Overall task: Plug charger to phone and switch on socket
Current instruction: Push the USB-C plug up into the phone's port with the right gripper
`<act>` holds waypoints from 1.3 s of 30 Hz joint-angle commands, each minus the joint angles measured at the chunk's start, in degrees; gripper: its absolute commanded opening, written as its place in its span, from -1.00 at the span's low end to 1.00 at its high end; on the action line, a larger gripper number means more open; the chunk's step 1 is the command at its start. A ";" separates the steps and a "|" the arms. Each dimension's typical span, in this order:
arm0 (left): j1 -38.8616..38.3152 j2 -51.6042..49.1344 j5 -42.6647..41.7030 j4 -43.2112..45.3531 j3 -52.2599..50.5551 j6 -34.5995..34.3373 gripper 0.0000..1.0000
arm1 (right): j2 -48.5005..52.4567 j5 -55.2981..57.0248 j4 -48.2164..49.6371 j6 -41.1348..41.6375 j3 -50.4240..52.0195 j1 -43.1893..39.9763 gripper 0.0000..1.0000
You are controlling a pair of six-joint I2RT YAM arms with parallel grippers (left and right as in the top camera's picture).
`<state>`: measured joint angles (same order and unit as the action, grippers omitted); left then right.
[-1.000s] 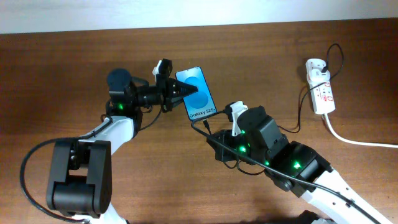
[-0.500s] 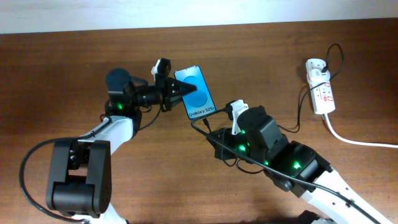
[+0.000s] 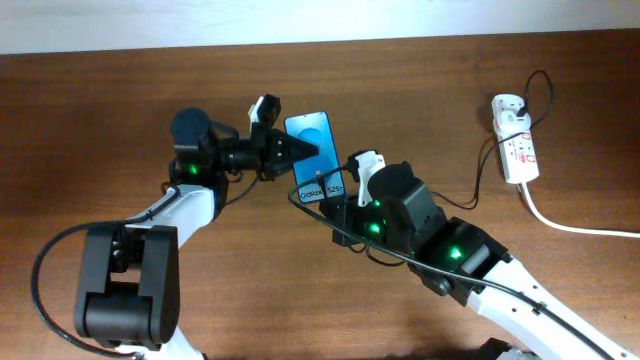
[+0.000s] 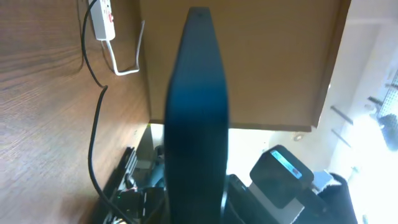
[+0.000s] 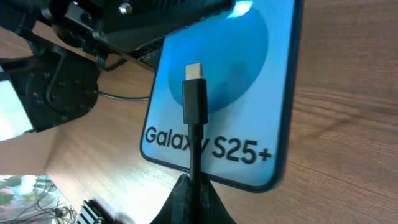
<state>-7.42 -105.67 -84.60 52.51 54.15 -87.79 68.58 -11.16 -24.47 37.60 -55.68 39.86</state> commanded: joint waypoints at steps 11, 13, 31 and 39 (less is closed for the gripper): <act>3.50 -0.31 6.93 0.48 0.61 -1.99 -1.00 | -4.17 -1.86 -10.82 1.84 -1.20 0.00 -0.92; 3.17 -0.31 6.97 0.48 0.61 -2.21 -1.00 | -2.84 -1.68 -10.32 1.84 -1.20 -0.02 -0.91; 2.19 -0.31 7.50 0.48 0.59 -1.25 -1.00 | -1.07 -2.05 -5.05 0.11 -1.22 -0.07 -0.91; 2.16 -0.31 7.45 0.48 0.59 -1.25 -1.00 | -0.92 -1.66 -3.96 0.13 -1.22 -0.07 -0.91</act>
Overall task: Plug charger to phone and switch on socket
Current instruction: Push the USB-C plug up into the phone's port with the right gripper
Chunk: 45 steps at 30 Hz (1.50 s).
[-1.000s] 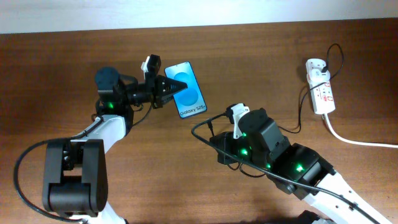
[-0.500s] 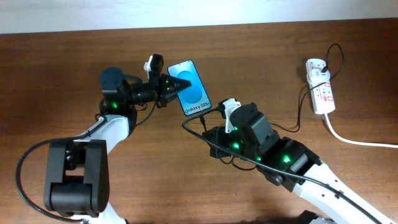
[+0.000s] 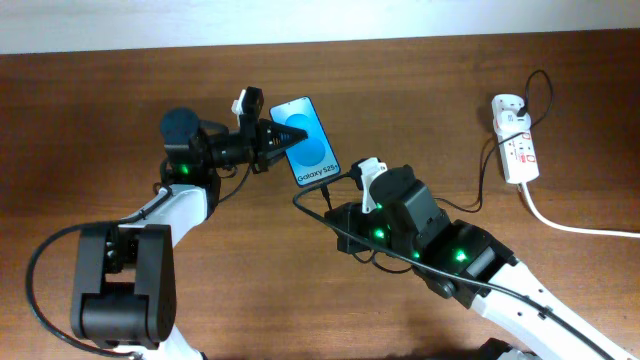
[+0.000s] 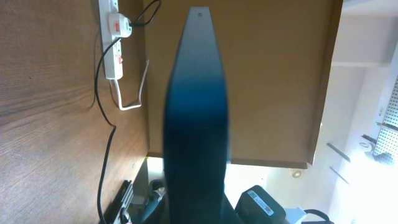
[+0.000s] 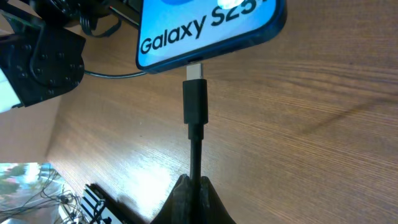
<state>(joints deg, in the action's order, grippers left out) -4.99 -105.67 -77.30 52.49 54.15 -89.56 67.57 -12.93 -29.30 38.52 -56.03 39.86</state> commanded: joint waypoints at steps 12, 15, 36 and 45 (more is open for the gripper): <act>-0.26 -0.31 0.17 0.48 0.59 0.22 -1.00 | 1.55 0.07 0.76 -0.76 -0.87 -0.07 -0.92; -0.26 -0.31 -0.28 0.48 0.59 0.28 -1.00 | 1.55 0.09 0.81 -0.79 -0.87 -0.07 -0.92; -0.26 -0.31 -1.55 0.50 0.59 4.44 -1.00 | -0.04 0.07 -0.26 -1.55 -0.87 -0.07 -0.92; -0.26 -0.31 -2.62 0.50 0.59 4.37 -1.00 | -0.02 1.73 0.24 -1.86 -0.87 -0.09 -0.92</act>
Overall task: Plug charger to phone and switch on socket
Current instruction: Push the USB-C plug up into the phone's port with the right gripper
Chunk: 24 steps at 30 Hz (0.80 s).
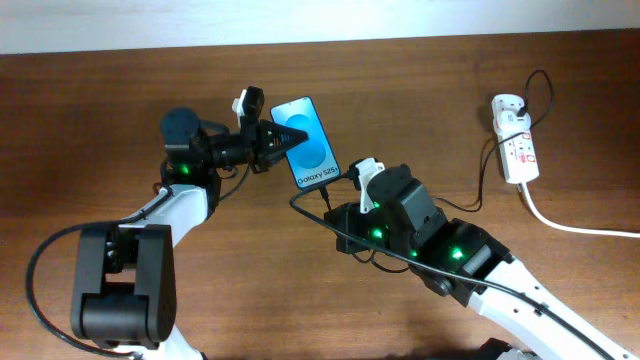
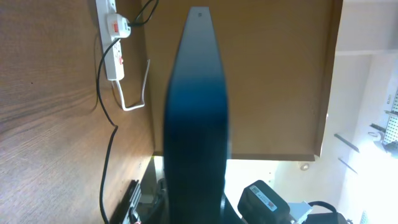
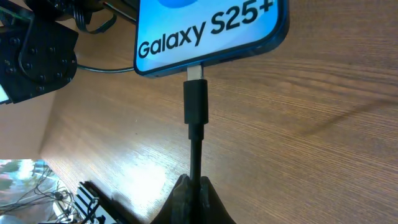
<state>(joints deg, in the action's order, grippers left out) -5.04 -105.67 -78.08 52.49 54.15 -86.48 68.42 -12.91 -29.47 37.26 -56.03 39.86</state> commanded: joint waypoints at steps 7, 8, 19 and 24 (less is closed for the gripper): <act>-0.22 -0.31 -1.84 0.50 0.59 1.29 -1.00 | -0.76 3.13 4.11 -0.85 -0.87 -0.11 -0.83; -0.22 -0.31 -1.86 0.50 0.59 1.29 -1.00 | -0.68 3.13 4.94 -0.85 -0.87 -0.11 -0.82; -1.75 -0.31 -4.24 0.50 0.59 0.63 -1.00 | 3.19 6.84 8.41 -2.14 -0.87 -0.11 -0.84; -3.10 -0.31 -6.99 0.61 0.59 1.66 -1.00 | 3.21 7.63 12.17 -4.04 -0.87 -0.13 -0.92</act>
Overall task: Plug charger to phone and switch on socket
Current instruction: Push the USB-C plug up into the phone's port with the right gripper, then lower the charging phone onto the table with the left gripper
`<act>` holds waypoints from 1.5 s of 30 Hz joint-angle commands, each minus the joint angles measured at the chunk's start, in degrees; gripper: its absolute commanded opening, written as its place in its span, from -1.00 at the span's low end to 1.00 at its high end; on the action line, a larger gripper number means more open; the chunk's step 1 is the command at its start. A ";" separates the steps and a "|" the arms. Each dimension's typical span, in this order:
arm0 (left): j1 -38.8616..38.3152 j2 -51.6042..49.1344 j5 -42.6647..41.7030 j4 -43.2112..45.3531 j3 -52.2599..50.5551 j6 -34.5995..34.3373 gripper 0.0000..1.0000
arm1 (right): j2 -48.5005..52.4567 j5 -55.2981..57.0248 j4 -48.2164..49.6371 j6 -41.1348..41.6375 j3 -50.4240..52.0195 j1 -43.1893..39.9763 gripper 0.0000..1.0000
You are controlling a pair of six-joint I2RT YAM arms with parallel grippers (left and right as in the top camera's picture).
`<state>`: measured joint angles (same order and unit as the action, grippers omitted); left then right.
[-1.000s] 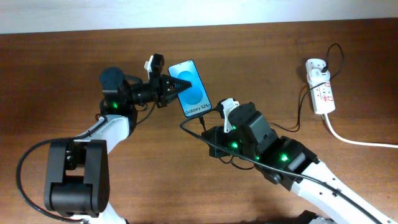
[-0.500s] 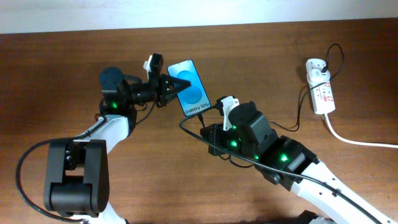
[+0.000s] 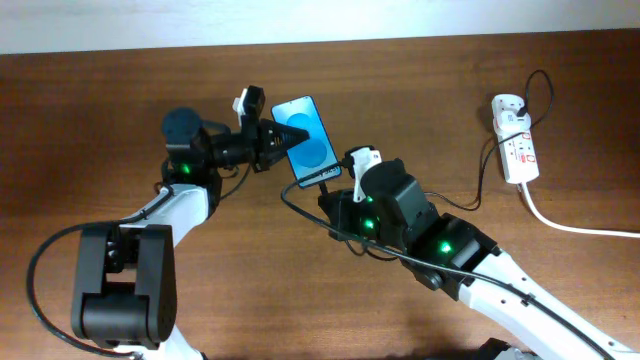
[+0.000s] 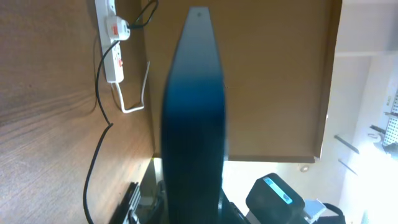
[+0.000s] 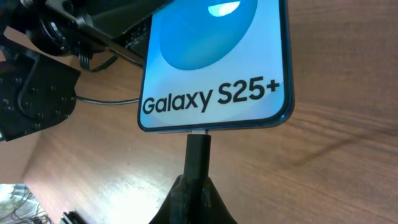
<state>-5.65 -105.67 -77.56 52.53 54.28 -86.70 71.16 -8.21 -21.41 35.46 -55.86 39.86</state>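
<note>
The blue phone [image 3: 310, 140], its screen reading "Galaxy S25+" [image 5: 214, 93], is held above the table by my left gripper [image 3: 285, 142], which is shut on its upper part. In the left wrist view the phone [image 4: 194, 118] shows edge-on. My right gripper [image 5: 198, 190] is shut on the black charger plug [image 5: 199, 155], whose tip sits in the phone's bottom edge; no metal tip shows. The black cable [image 3: 300, 215] runs to the white socket strip [image 3: 517, 145] at the far right.
The white power strip has a white plug [image 3: 507, 108] in it and a white lead [image 3: 570, 225] trailing off the right edge. The strip [image 4: 114, 40] also shows in the left wrist view. Brown wooden table [image 3: 120, 80] all round.
My right gripper has moved up toward the phone. The plug's metal tip, then just touching the phone's bottom edge, is now out of sight inside it. The left gripper holds the phone as before.
At first the plug lay over the phone's screen, with the phone held lower on the table. Then the left gripper held the phone farther back and the plug stood just below its bottom edge. The tip then met the port, and now it is pushed in.
</note>
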 commanded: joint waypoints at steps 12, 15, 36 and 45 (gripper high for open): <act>-5.68 -0.31 -12.55 7.48 0.26 4.11 -1.00 | 0.48 5.51 12.07 -8.24 -2.38 -0.17 -0.79; -7.63 -0.31 -12.55 8.59 0.20 4.13 -1.00 | 0.48 6.56 11.78 -8.94 -2.97 -0.17 -0.74; -7.02 1.20 8.20 11.10 0.66 7.13 -1.00 | -29.05 27.89 -27.04 -9.09 -9.94 -0.17 0.97; -27.06 3.19 20.46 -36.48 19.85 37.20 -1.00 | -47.45 43.30 -30.29 -6.01 -10.01 -0.17 0.97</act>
<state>-30.30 -104.36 -65.67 32.67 67.46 -69.97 25.61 31.57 -50.43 27.42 -65.43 39.83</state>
